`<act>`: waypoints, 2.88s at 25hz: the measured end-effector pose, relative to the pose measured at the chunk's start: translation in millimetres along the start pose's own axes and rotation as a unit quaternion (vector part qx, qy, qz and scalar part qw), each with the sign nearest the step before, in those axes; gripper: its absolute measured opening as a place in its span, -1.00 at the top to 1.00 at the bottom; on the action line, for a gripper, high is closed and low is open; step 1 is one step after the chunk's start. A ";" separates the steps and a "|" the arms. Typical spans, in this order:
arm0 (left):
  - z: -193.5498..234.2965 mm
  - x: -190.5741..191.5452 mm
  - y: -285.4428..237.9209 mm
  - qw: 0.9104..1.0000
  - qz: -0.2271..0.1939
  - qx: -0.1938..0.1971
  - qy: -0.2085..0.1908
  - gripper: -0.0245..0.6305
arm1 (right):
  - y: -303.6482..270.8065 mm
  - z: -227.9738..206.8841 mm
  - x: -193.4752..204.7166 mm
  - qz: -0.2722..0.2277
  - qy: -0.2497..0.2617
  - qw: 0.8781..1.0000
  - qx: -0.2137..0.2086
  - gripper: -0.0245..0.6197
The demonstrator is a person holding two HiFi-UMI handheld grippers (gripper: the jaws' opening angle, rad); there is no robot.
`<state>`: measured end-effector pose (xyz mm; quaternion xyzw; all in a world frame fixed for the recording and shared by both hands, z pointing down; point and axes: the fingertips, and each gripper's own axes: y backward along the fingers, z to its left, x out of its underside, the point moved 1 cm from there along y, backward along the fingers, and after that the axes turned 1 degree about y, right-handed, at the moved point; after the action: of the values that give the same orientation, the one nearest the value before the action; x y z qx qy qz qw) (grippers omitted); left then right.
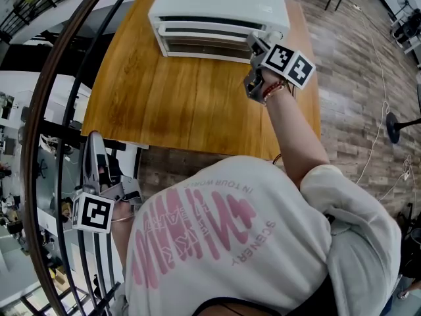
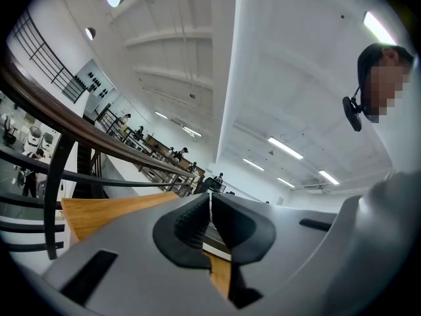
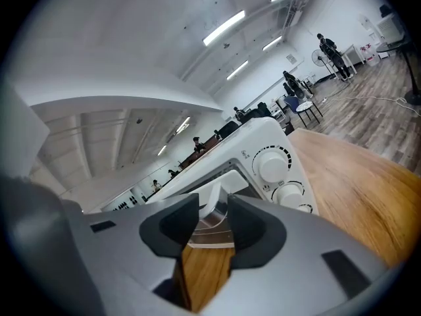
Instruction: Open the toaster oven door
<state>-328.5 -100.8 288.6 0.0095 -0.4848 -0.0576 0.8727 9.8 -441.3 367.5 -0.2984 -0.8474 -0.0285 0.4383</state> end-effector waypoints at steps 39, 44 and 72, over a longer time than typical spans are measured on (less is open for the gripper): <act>5.2 0.4 13.9 0.999 -0.012 0.008 0.045 0.85 | 18.5 1.3 21.9 0.015 0.044 0.999 -0.002 0.50; 2.3 -1.8 16.9 0.999 -0.016 0.009 0.044 0.85 | 21.3 2.0 25.4 0.021 0.051 0.999 -0.003 0.50; 6.2 -7.7 44.9 0.999 -0.020 -0.006 0.028 0.85 | 39.8 0.3 51.3 0.040 0.085 0.996 0.008 0.51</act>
<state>-333.7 -55.1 288.6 0.0157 -0.4592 -0.0771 0.8848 8.2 -383.9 397.8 -0.3255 -0.7945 -0.0293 0.5119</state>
